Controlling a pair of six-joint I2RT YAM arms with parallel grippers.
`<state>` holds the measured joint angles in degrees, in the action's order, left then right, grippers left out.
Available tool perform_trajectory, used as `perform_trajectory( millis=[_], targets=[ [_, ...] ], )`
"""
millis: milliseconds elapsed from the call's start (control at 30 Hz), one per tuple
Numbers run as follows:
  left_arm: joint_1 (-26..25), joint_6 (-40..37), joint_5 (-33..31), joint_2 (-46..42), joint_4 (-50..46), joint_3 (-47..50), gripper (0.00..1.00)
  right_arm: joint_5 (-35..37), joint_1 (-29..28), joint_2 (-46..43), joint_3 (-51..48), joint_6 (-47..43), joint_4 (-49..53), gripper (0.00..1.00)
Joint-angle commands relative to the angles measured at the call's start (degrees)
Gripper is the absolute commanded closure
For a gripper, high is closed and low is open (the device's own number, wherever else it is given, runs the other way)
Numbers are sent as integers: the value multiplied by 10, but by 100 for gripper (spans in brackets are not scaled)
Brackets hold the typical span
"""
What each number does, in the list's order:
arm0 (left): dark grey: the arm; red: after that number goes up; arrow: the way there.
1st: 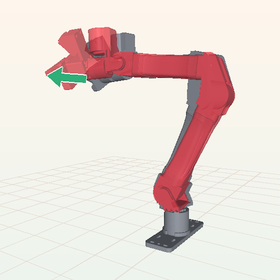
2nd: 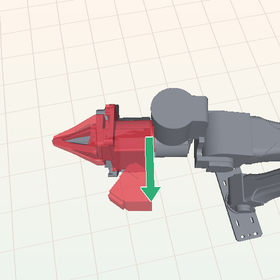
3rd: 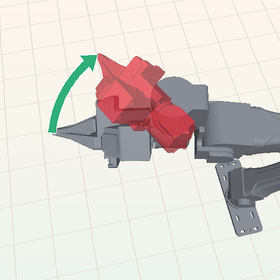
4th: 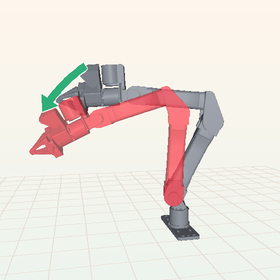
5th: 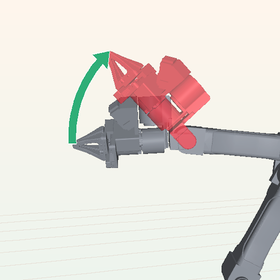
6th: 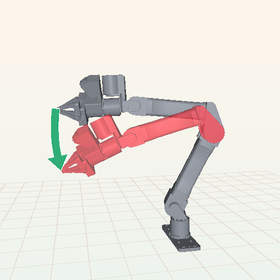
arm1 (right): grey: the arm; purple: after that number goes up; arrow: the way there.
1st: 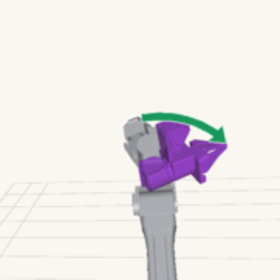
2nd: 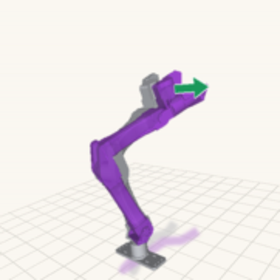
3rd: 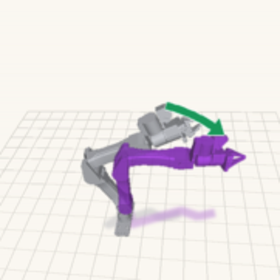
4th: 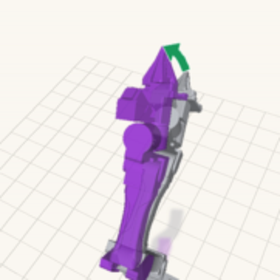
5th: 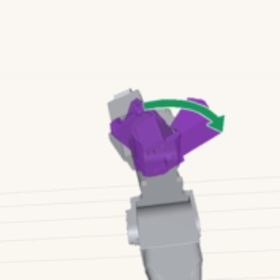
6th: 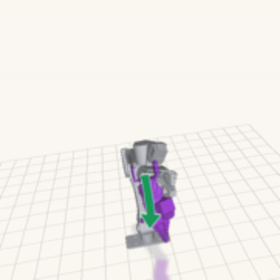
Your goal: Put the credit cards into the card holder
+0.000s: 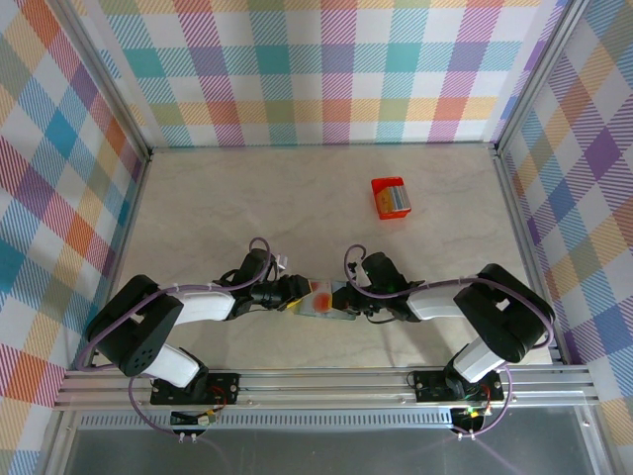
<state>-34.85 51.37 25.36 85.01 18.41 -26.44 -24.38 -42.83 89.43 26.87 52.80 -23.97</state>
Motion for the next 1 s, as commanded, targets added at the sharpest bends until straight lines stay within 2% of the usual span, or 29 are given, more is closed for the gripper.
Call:
perform_trajectory(
  millis=[0, 67, 167, 267, 433, 667, 967],
  targets=[
    [-4, 2, -1, -3, -1, 14, 53, 8, -8, -1, 13, 6, 21, 92],
    [-4, 3, -2, -3, 0, 15, 53, 20, -9, -17, 18, 3, 49, 78],
    [-4, 5, -5, -7, 0, 19, 53, 57, -9, -54, 44, -13, 149, 64],
    [-4, 7, -9, -12, 0, 22, 54, 97, -9, -95, 70, -33, 243, 57],
    [-4, 7, -9, -14, 1, 26, 54, 151, -9, -148, 89, -40, 329, 56],
    [-4, 7, -12, -32, -1, 35, 53, 203, -9, -178, 135, -60, 431, 62],
    [-6, 13, -1, -41, 17, 49, 53, 173, -2, -145, 192, -81, 478, 66]
  ],
)
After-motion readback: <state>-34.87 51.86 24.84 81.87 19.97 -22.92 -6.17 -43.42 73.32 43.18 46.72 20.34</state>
